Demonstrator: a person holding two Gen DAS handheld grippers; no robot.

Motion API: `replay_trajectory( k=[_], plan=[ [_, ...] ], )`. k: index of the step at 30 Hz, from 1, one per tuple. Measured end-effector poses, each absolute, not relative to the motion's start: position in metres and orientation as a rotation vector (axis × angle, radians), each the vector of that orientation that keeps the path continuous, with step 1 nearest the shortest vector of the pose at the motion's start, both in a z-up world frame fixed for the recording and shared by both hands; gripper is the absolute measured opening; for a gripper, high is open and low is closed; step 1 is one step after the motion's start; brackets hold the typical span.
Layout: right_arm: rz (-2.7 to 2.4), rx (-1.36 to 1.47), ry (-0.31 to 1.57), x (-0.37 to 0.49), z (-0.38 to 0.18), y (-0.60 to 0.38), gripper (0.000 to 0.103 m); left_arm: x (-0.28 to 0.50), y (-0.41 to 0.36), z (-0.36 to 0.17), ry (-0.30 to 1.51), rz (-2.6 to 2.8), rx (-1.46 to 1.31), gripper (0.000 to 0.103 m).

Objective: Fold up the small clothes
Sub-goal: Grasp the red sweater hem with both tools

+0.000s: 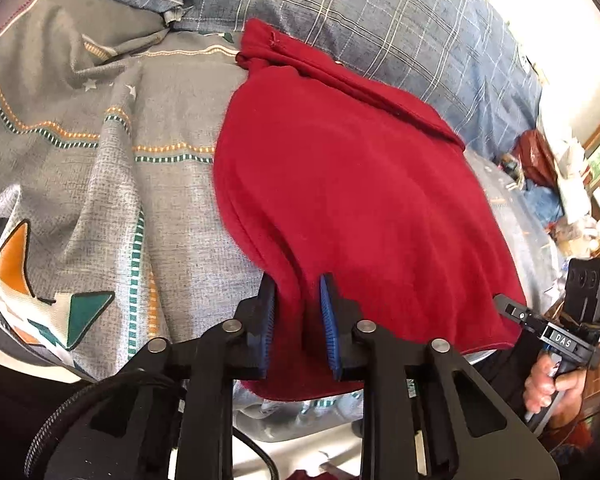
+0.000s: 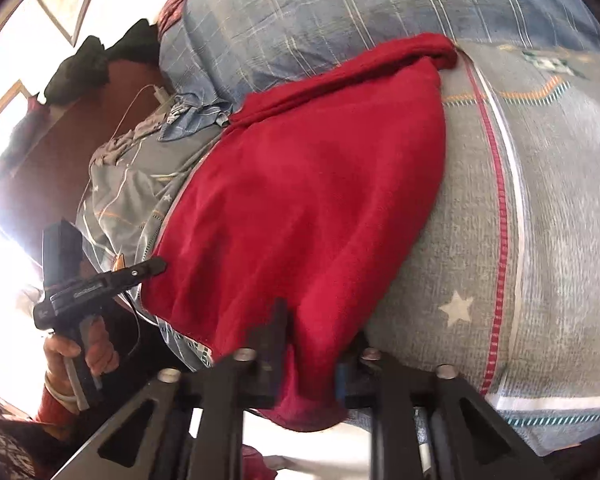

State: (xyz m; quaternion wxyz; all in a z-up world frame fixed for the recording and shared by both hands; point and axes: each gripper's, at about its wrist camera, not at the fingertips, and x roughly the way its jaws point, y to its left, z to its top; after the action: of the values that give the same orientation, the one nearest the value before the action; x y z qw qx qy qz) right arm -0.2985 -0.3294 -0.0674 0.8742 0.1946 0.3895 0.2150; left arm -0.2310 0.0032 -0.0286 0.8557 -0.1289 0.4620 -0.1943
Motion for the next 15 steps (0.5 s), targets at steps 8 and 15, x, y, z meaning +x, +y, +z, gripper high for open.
replay_trajectory(
  k=[8, 15],
  plan=[
    [0.493, 0.425, 0.682, -0.294, -0.022, -0.328, 0.012, -0.227, 0.006, 0.012, 0.863, -0.436, -0.269, 0.013],
    [0.489, 0.409, 0.553, -0.262, 0.023, -0.332, 0.012, -0.194, 0.0, 0.048, 0.777, -0.438, -0.253, 0.006]
  ],
)
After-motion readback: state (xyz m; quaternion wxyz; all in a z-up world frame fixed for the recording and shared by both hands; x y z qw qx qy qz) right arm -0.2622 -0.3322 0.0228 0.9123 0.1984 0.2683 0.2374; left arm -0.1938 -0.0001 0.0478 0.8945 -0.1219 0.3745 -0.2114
